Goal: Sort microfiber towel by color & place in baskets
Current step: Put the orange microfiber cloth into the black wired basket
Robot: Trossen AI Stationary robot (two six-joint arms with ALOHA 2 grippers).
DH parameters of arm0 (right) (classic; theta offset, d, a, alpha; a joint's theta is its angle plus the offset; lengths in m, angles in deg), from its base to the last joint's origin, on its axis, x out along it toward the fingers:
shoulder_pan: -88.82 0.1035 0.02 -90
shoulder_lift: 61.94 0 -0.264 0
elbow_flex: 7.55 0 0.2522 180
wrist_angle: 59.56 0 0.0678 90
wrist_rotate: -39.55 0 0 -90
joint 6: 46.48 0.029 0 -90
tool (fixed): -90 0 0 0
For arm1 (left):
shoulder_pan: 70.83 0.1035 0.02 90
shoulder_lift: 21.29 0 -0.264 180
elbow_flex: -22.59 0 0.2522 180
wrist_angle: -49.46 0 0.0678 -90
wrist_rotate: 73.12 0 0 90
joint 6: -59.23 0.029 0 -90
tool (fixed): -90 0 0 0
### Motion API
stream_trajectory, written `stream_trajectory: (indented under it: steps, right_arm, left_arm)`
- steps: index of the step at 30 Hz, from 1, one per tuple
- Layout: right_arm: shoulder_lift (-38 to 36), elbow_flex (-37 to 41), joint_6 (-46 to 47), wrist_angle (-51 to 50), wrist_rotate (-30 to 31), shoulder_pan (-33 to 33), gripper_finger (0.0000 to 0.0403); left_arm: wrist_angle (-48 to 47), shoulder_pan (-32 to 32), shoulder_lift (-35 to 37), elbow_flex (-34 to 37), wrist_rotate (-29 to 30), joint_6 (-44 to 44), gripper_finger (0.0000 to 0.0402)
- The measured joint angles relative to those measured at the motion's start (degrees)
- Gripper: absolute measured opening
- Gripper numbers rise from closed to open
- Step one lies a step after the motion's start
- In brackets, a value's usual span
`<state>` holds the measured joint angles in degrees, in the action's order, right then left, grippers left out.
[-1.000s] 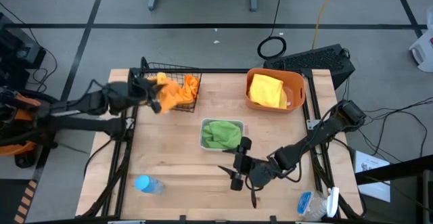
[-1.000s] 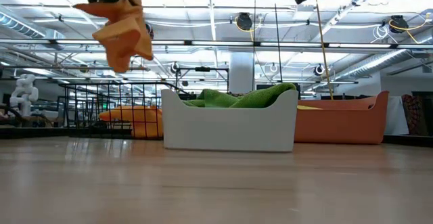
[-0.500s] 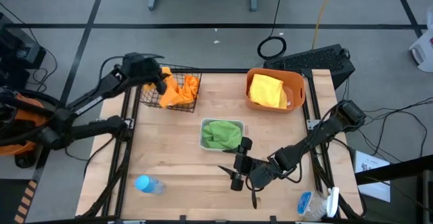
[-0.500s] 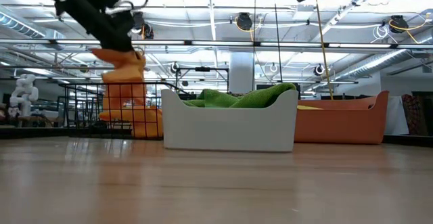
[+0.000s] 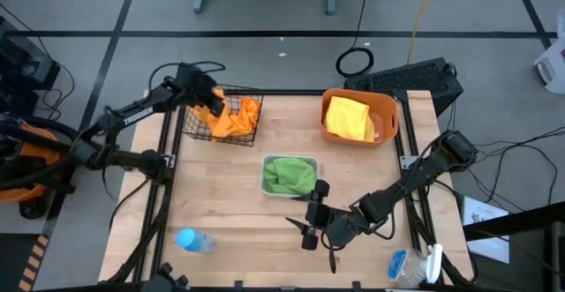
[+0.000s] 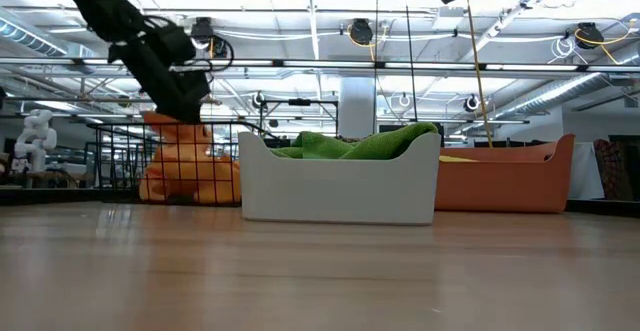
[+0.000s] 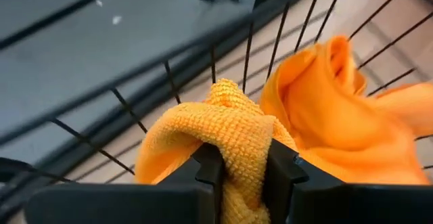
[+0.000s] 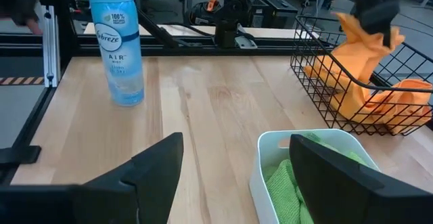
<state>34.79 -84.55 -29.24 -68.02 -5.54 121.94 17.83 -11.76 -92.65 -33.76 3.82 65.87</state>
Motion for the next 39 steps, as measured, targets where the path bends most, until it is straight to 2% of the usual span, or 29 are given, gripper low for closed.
stream_trajectory:
  steps: [9,18,23,34,39]
  right_arm:
    - [0.0,0.0,0.3,0.0,0.0,0.0,0.0263]
    - [0.0,0.0,0.3,-0.1,0.0,0.0,0.0263]
    - [0.0,0.0,0.3,-0.1,0.0,0.0,0.0263]
    - [0.0,0.0,0.5,-0.1,0.0,0.0,0.0263]
    - [0.0,0.0,0.5,-0.1,0.0,0.0,0.0263]
  left_arm:
    - [-0.6,-1.0,-3.8,0.0,-0.9,1.1,0.0077]
    - [-3.3,-4.0,-0.2,0.0,-0.8,-0.3,0.0184]
    - [-7.6,-6.8,4.0,0.0,-0.6,-1.3,0.0224]
    - [-16.0,-12.1,13.4,0.0,0.6,-4.8,0.0231]
    - [-19.1,-13.9,14.1,0.0,7.5,-4.9,0.0231]
